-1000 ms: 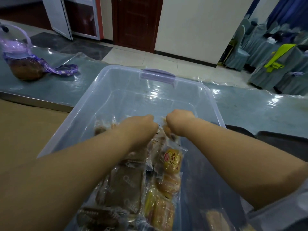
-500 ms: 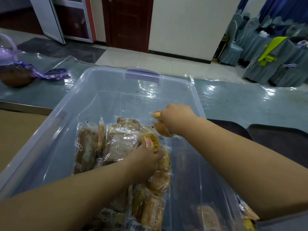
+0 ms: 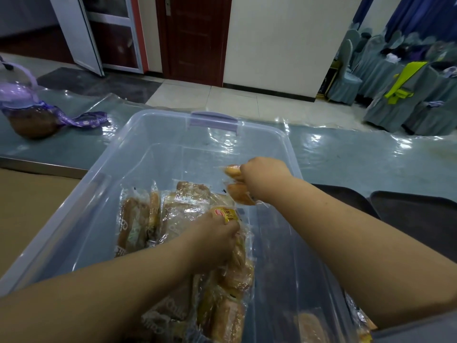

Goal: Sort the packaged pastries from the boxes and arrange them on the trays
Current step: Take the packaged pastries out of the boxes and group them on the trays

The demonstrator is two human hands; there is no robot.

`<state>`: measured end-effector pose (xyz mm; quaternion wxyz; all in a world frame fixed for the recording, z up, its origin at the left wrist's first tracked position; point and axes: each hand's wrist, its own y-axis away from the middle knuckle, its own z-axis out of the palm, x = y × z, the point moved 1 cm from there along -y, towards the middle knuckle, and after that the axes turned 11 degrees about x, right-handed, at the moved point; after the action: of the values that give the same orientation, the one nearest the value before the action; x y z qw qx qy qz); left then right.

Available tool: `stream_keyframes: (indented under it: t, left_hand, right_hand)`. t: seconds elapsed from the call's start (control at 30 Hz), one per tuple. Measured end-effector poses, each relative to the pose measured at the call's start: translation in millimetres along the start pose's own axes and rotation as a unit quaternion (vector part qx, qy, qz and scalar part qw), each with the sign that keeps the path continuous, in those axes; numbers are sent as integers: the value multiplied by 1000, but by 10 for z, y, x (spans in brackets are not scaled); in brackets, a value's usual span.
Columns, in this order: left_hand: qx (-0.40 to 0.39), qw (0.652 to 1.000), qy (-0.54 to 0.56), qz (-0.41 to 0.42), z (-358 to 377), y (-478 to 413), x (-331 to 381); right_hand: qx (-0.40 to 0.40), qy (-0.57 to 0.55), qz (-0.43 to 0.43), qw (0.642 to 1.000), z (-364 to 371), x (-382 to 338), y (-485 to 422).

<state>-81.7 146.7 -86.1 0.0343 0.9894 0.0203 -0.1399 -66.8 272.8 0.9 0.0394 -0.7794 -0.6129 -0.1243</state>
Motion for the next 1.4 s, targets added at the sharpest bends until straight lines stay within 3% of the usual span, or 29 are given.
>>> stream_keyframes:
  t: [0.2, 0.4, 0.77, 0.93, 1.07, 1.4]
  left_hand:
    - [53, 988, 46, -139, -435, 281, -214]
    - [113, 947, 144, -263, -786, 507, -263]
    - [293, 880, 188, -324, -1592, 451, 35]
    - [350, 870, 171, -301, -1974, 125, 445]
    - [375, 871, 156, -278, -2156, -230, 870]
    - [221, 918, 177, -277, -1741, -1154, 1883]
  right_hand:
    - [94, -61, 63, 992, -35, 62, 130]
    - [226, -121, 111, 960, -154, 166, 477]
    - [396, -179, 196, 879, -449, 642, 1537]
    - [399, -207, 228, 864, -248, 1035, 2046]
    - [367, -230, 228, 872, 92, 1391, 2447]
    - [220, -281, 222, 907, 1153, 2024, 3164]
